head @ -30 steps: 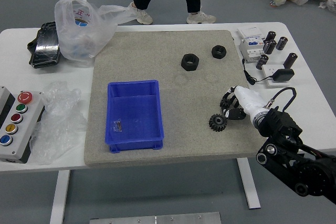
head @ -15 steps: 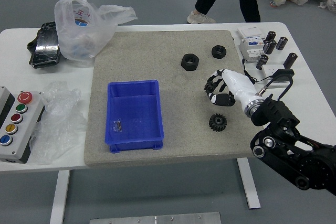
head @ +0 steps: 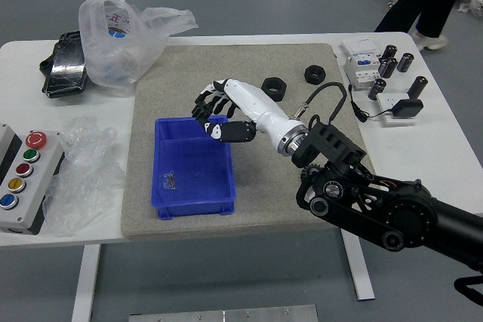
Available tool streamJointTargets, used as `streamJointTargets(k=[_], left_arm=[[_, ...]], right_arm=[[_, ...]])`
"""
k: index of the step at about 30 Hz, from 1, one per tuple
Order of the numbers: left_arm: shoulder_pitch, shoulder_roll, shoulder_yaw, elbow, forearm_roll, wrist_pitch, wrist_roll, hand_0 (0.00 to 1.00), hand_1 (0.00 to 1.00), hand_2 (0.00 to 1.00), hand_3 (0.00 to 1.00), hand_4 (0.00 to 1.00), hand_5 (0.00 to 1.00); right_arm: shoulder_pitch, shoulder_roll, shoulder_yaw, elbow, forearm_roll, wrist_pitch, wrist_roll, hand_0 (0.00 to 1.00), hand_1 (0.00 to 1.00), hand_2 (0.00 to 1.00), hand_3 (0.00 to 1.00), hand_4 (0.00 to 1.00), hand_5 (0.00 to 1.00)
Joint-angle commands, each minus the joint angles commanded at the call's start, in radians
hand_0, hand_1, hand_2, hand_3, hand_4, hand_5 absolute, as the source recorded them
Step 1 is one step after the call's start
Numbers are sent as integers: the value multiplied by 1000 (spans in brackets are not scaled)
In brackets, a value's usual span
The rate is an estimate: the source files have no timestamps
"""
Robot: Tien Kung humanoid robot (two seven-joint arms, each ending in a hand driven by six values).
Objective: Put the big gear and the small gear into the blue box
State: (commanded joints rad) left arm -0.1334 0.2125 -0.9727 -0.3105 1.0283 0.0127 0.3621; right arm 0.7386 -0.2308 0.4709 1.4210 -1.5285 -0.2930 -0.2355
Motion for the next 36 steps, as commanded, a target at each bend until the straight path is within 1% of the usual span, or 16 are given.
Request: streamJointTargets(k=[3,4,9,10,11,15,16,21,22,27,28,33,34,36], left_arm=[[0,0,-3,0,3,0,1,714,629,635,737,727,438],[0,-1,-3,-1,3,0,2,715,629,635,737,727,438],[-1,-2,-1,-1,2,0,1,715,629,635,737,727,438],[-1,-2,-1,-1,2,0,1,715,629,635,737,727,438],[-1,-2,-1,-1,3,0,1,715,629,635,737,727,438],[-2,-1,-1,-1,3,0,1,715,629,635,737,727,438],[-2,-1,-1,-1,2,0,1,715,630,635,737,727,437],[-4,-3,-1,-2,4,0,1,715,630,635,737,727,437],[-4,-3,-1,-2,4,0,1,715,629,635,737,727,437],[-4,-3,-3,-2,6,-1,2,715,629,635,737,727,437],[-4,-3,-3,-2,6,0,2,715,630,635,736,727,438],[-4,-3,-2,-2,6,0,1,715,630,635,736,727,438],[-4,-3,-2,-2,6,0,1,715,630,635,737,727,437],[-4,-3,-2,-2,6,0,1,715,630,635,737,727,437]], right_arm=[[19,8,-17,-21,-6,22,-4,506,612,567,521,528,2],[24,11,-22,-28,-9,30,-7,563,644,605,564,524,2],[40,15,-42,-38,1,64,-13,563,644,605,564,524,2],[43,16,-47,-37,9,70,-12,570,672,639,622,567,12],[46,17,-50,-37,14,73,-12,570,672,639,622,567,12],[54,21,-61,-37,26,81,-8,570,672,639,622,567,12],[56,22,-63,-39,24,82,-8,609,711,684,667,504,103],[65,25,-72,-54,-4,98,-23,609,711,684,667,504,103],[66,25,-74,-56,-9,102,-26,629,746,759,708,558,85],[68,27,-79,-58,-19,111,-34,629,746,759,708,558,85],[68,27,-80,-59,-19,112,-35,637,755,769,730,583,78],[66,27,-81,-61,-17,116,-38,637,755,769,730,583,78],[65,27,-81,-61,-17,117,-39,638,758,774,748,615,65],[61,25,-74,-59,-15,115,-39,638,758,774,748,615,65]])
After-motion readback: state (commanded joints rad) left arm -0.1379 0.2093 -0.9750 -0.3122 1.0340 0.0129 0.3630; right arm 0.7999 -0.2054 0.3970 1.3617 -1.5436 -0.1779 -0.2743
